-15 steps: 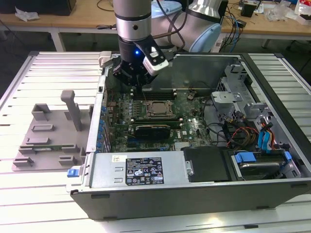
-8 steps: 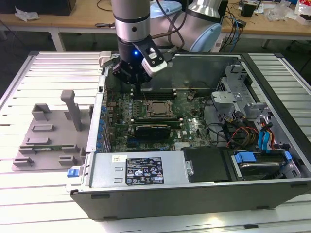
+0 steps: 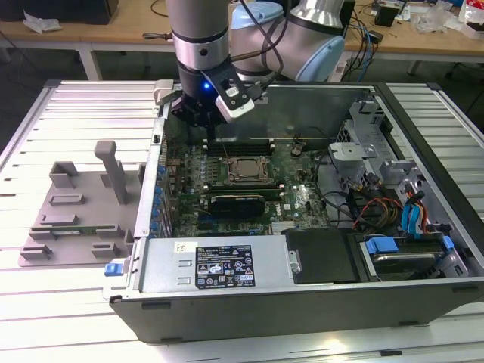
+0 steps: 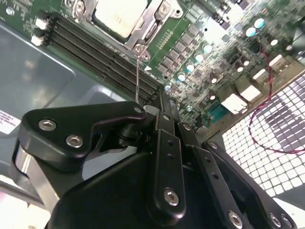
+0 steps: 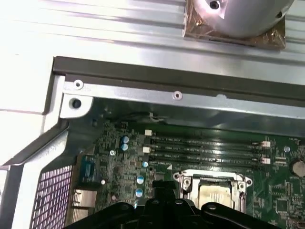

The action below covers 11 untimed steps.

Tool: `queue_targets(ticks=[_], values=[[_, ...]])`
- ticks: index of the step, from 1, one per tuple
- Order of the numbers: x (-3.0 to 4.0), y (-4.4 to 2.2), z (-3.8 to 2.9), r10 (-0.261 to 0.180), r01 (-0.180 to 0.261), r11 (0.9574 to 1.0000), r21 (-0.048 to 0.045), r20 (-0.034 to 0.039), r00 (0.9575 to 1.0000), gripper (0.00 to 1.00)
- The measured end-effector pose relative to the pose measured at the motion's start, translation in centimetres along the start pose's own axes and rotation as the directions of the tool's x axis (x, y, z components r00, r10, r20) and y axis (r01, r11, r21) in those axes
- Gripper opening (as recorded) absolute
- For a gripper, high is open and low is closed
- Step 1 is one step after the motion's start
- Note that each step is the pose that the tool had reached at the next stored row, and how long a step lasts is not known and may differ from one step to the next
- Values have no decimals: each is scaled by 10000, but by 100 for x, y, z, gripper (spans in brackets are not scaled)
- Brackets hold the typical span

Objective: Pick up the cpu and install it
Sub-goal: 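Install the first cpu locking lever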

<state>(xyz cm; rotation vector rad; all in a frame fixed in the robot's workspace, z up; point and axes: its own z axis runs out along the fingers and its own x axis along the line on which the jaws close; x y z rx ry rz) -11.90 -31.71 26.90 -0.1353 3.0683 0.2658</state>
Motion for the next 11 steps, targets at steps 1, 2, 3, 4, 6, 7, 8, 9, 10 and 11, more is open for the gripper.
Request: queue_targets(ticks=[1,2,3,4,6,7,8,9,10,11], values=[[1,-1,9,1,-1,10000,-14,3,10000,11],[3,-6,36,2,-2,10000,-12,0,10000,11],[4,-9,52,3,-3,10000,-25,2,10000,11],[4,-10,55,4,-4,10000,-84,4,10000,11],[5,-11,62,18,-17,9994,-332,30,10000,11],[5,-12,65,20,-19,9993,-374,34,10000,11],[5,-13,70,22,-21,9991,-416,39,10000,11],[5,-14,76,25,-23,9990,-451,43,10000,11],[7,-16,86,28,-26,9988,-492,45,10000,11],[8,-19,98,31,-28,9985,-555,48,10000,11]])
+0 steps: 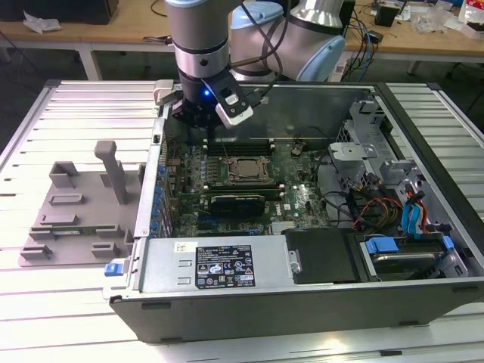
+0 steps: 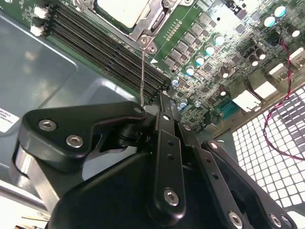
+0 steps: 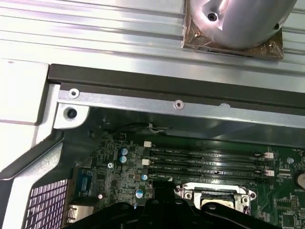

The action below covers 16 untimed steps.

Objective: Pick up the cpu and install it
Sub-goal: 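Install the first cpu locking lever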

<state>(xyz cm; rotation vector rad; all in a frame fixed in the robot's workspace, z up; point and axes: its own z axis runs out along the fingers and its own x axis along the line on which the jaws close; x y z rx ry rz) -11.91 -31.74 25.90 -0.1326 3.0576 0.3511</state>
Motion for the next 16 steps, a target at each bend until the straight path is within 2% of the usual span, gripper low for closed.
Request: queue_targets(ticks=[2,10,16], values=[[0,-1,2,6,-6,9999,-110,11,10000,11],[-53,-12,28,6,-6,9999,-113,12,10000,11],[-136,-22,42,6,-6,9999,-110,10,10000,11]])
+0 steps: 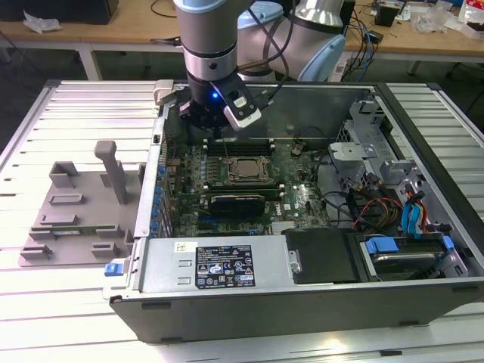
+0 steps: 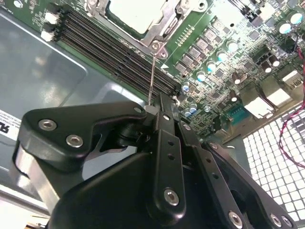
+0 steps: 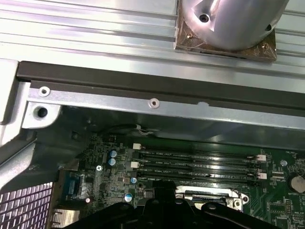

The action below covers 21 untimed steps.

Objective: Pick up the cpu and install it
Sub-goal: 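Install the first cpu locking lever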

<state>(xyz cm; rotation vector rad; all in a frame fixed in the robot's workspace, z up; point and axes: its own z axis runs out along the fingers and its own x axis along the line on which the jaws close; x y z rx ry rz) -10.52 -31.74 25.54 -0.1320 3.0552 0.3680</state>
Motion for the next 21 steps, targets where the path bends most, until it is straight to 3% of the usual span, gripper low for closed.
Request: queue_targets(ticks=[7,11,18,21], values=[[-112,-12,11,-1,1,10000,35,-5,10000,11],[-269,-28,26,-2,2,10000,84,-14,10000,11],[-278,-40,72,-4,4,10000,96,-9,10000,11],[-313,-45,82,6,-6,9999,125,-7,10000,11]])
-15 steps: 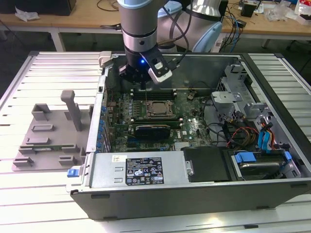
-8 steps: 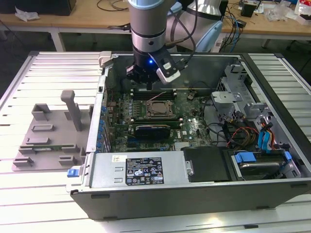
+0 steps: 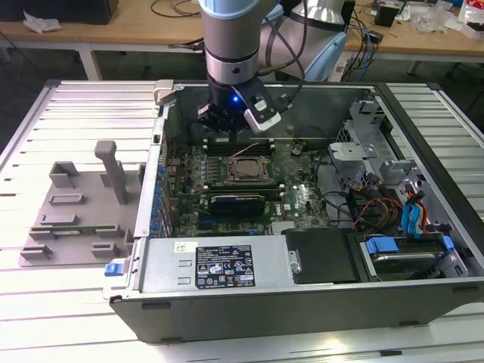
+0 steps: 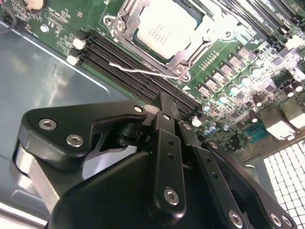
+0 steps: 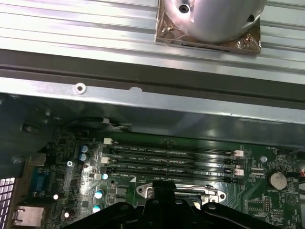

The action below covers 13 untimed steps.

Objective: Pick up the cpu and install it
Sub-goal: 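Install the first cpu locking lever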

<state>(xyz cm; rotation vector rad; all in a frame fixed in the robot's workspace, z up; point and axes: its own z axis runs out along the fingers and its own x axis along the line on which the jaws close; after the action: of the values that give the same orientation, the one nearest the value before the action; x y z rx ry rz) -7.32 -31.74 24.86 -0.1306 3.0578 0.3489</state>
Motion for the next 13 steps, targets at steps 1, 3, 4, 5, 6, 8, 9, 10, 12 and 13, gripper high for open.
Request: queue_targets(ticks=[1,3,4,5,6,8,9,10,12,13], values=[[-23,-3,3,46,-46,10000,25,8,10000,11],[-45,-6,8,144,-144,9999,46,30,9999,11],[-51,-7,12,224,-224,9997,52,48,9997,11],[-57,-8,16,328,-328,9994,61,70,9994,11],[-59,-9,18,369,-369,9993,63,79,9993,11],[-68,-10,21,376,-377,9993,63,83,9993,11],[-74,-13,30,394,-394,9992,63,89,9992,11],[-80,-15,36,418,-418,9991,67,92,9991,11],[-100,-21,57,547,-548,9985,73,123,9984,11],[-105,-23,62,610,-611,9981,78,136,9980,11]])
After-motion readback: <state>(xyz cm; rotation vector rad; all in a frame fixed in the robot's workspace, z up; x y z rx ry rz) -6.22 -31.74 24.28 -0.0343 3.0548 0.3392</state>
